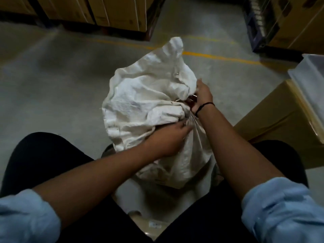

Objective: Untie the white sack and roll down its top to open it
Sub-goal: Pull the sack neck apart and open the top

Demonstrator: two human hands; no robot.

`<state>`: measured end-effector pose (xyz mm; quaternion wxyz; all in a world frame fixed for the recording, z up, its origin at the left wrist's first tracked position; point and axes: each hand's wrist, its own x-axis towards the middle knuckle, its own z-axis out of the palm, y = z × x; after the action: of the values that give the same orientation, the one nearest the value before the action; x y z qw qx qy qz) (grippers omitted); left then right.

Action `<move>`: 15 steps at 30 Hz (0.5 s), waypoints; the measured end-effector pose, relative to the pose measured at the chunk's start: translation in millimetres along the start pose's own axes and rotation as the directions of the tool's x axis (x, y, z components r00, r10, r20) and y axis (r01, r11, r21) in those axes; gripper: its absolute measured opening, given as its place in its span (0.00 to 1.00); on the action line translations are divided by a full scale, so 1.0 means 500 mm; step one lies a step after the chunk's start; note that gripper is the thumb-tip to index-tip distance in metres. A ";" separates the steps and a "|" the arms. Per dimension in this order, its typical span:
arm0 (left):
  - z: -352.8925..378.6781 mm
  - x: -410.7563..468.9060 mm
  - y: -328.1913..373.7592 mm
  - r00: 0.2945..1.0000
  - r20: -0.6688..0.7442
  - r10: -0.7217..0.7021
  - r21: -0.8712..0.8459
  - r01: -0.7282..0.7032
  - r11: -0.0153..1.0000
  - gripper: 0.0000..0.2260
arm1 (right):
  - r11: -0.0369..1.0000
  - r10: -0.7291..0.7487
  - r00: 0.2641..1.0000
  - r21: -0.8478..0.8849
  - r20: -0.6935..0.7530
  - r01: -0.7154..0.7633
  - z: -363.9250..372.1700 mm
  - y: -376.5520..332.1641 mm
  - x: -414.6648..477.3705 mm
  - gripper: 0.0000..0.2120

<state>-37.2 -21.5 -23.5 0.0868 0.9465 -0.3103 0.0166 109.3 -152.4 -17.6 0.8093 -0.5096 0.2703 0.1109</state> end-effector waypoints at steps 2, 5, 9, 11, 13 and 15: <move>-0.013 0.035 -0.073 0.991 -0.099 -0.094 -0.029 0.091 0.995 0.29 | 0.999 -0.049 0.995 0.021 0.089 0.048 0.011 -0.014 -0.028 0.24; -0.048 0.078 -0.166 0.930 -0.193 -0.313 -0.119 0.294 0.948 0.21 | 0.825 -0.472 0.874 -0.290 0.120 0.485 0.002 -0.017 -0.062 0.20; -0.039 0.111 -0.221 0.900 -0.248 -0.359 -0.279 0.289 0.916 0.19 | -0.101 -0.564 0.456 -0.606 0.688 0.789 -0.046 0.046 -0.080 0.22; -0.002 0.128 -0.232 0.920 -0.190 -0.342 -0.429 0.235 0.872 0.21 | -0.387 -0.381 0.425 -0.559 0.821 0.733 -0.059 0.088 -0.080 0.25; 0.025 0.147 -0.234 0.887 -0.117 -0.448 -0.651 0.272 0.708 0.18 | -0.510 -0.192 0.582 -0.587 0.790 0.629 -0.070 0.125 -0.077 0.32; 0.032 0.169 -0.226 0.820 0.011 -0.573 -0.847 0.312 0.430 0.15 | -0.536 -0.052 0.740 -0.644 0.671 0.546 -0.086 0.146 -0.067 0.39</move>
<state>97.5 15.9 -49.3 0.5589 0.8290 -0.0030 -0.0199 34.3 -153.9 -69.1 0.0328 -0.9625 -0.2562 0.0830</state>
